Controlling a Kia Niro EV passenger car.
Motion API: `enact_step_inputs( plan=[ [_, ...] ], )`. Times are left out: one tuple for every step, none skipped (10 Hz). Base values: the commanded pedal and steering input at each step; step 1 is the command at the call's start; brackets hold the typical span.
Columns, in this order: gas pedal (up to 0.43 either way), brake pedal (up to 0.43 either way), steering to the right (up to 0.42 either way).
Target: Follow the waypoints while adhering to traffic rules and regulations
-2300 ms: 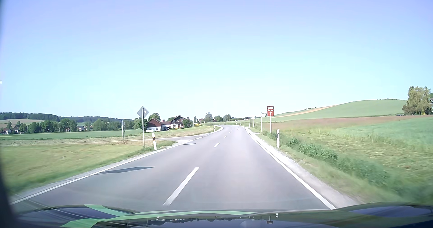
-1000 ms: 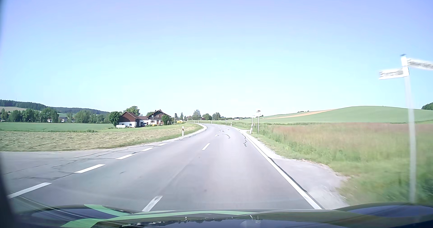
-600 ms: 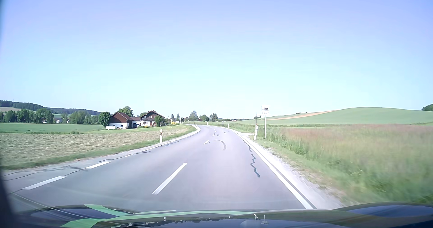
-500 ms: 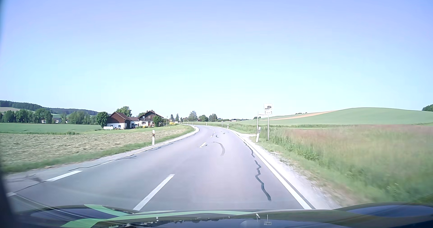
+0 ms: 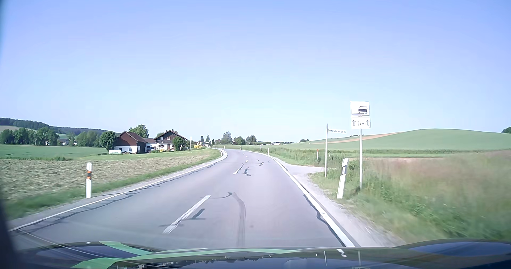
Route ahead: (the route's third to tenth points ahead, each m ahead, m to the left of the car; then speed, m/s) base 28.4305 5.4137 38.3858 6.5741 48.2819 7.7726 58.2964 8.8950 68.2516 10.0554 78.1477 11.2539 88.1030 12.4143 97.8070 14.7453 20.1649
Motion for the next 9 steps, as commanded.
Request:
enact_step_inputs(
  plan=[
    [0.02,0.0,-0.012],
    [0.008,0.0,-0.012],
    [0.0,0.0,-0.013],
    [0.0,0.0,-0.012],
    [0.0,0.0,-0.012],
    [0.0,0.0,-0.013],
    [0.008,0.0,-0.013],
    [0.067,0.0,-0.012],
    [0.087,0.0,-0.012]
  ],
)
